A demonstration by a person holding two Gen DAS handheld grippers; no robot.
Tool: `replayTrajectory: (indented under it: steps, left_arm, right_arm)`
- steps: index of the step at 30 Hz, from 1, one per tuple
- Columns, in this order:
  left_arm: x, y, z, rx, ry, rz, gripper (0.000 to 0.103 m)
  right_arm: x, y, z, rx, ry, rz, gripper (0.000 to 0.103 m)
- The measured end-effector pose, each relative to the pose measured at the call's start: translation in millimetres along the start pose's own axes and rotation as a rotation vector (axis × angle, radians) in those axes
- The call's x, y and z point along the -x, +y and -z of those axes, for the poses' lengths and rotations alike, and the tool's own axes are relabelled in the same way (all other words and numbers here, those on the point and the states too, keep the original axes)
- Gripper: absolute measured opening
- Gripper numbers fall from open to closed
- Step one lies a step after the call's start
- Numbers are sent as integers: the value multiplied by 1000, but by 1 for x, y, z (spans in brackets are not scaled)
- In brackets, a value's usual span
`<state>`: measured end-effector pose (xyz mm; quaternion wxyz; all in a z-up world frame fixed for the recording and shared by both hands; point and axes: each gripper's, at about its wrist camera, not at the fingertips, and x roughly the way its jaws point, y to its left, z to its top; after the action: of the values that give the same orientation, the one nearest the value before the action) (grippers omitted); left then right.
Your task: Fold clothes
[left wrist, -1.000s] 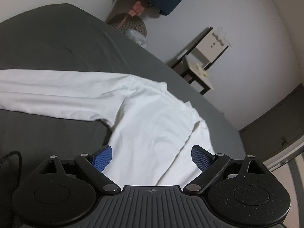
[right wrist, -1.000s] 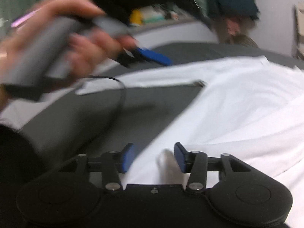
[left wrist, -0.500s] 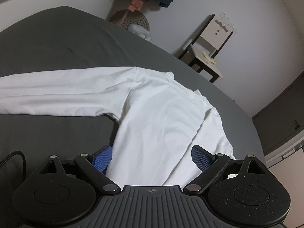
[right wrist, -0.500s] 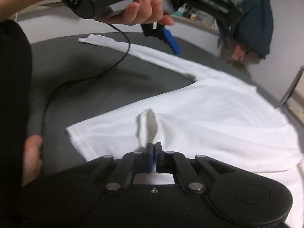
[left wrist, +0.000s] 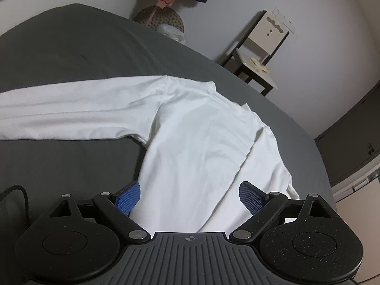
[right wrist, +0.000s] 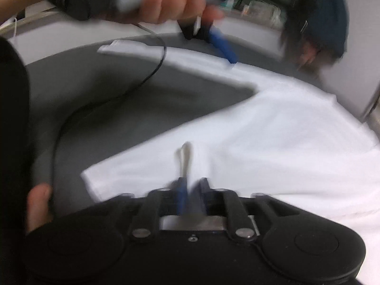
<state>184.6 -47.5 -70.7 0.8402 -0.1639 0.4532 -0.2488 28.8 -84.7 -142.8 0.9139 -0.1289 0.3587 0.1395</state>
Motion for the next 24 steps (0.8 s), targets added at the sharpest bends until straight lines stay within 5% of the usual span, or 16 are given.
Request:
replayTrajectory:
  steps: [4,6,9,10,13,19,24]
  left_arm:
    - [-5,-5,2,-3,17,36,91]
    - [-9,-13,5,-38,30,43,91]
    - [-14,-30,12,-113,27,46,91]
    - [-16,-35,14,-137,25,47,91]
    - [-23,-50,22,-181,35,74,91]
    - [-54,-86,54,-280,153,224,91]
    - [-71,-108,87,-517,180,175,91]
  right_arm:
    - [18,-6,1,-4,28,-86,15]
    - [39,-33,-4,-116,-12,-128,19]
    - [81,-99,-6,-312,-111,-1,62]
    - [96,-128,-3,-394,-140,76,68]
    - [114,-238,25,-741,-173,232,68]
    - [88,-349,83,-1210,-279,158,67]
    - [59,-399,112,-1442,-349,106,67]
